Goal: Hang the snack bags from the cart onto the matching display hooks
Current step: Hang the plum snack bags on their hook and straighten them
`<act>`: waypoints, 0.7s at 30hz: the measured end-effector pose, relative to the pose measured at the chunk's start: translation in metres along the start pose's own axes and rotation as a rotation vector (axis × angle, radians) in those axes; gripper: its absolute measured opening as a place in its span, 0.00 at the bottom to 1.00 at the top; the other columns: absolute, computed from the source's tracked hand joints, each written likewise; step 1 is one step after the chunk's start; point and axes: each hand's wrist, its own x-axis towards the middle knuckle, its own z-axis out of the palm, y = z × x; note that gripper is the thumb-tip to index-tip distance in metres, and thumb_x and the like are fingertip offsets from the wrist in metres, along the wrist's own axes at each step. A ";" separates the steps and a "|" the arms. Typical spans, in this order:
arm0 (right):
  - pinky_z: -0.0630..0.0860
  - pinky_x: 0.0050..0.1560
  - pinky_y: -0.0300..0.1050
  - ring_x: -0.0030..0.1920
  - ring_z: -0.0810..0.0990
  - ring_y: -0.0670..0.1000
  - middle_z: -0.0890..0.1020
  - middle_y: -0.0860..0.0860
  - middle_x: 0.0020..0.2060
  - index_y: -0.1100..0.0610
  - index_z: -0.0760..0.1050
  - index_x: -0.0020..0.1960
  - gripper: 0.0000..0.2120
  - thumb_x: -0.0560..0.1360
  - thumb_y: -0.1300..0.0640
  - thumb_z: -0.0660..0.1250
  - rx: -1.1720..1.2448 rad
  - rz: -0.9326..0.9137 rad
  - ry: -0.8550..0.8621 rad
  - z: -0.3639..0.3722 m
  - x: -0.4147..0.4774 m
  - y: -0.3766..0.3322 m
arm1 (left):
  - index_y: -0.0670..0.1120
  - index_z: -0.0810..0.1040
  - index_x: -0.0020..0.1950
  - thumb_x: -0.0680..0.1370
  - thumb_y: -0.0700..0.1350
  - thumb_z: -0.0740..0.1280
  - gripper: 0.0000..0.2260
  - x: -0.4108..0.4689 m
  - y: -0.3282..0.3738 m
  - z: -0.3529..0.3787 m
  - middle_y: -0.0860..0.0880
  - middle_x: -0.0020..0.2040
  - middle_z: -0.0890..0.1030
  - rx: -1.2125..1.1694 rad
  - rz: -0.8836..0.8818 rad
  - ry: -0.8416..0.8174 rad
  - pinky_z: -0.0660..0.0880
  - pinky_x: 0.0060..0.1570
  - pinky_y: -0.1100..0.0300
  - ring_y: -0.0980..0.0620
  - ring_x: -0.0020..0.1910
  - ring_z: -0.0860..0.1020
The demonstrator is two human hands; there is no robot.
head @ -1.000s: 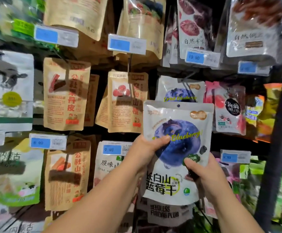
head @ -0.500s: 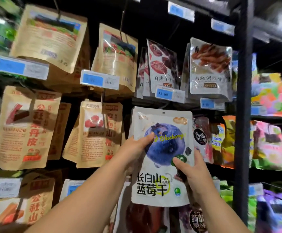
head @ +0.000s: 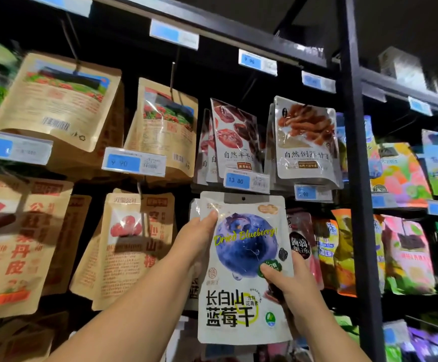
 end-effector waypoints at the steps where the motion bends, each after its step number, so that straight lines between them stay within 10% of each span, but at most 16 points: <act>1: 0.79 0.34 0.42 0.41 0.81 0.52 0.82 0.55 0.51 0.50 0.73 0.61 0.20 0.72 0.63 0.73 -0.004 0.004 -0.001 0.000 0.001 0.000 | 0.45 0.79 0.60 0.70 0.64 0.67 0.28 -0.010 0.010 0.003 0.44 0.56 0.82 0.007 0.007 0.013 0.75 0.60 0.43 0.43 0.54 0.81; 12: 0.82 0.44 0.49 0.51 0.84 0.53 0.85 0.48 0.51 0.46 0.74 0.59 0.20 0.72 0.61 0.74 -0.038 -0.008 -0.012 -0.009 0.018 0.005 | 0.43 0.81 0.55 0.80 0.55 0.63 0.17 -0.005 0.021 0.011 0.41 0.49 0.84 -0.058 -0.010 0.060 0.76 0.40 0.56 0.42 0.46 0.82; 21: 0.79 0.36 0.42 0.43 0.86 0.50 0.86 0.52 0.49 0.50 0.75 0.59 0.17 0.73 0.63 0.72 -0.056 0.005 -0.069 -0.018 0.020 0.000 | 0.47 0.82 0.44 0.68 0.61 0.70 0.18 0.013 0.033 0.011 0.44 0.46 0.85 0.021 0.060 0.118 0.77 0.57 0.41 0.41 0.48 0.83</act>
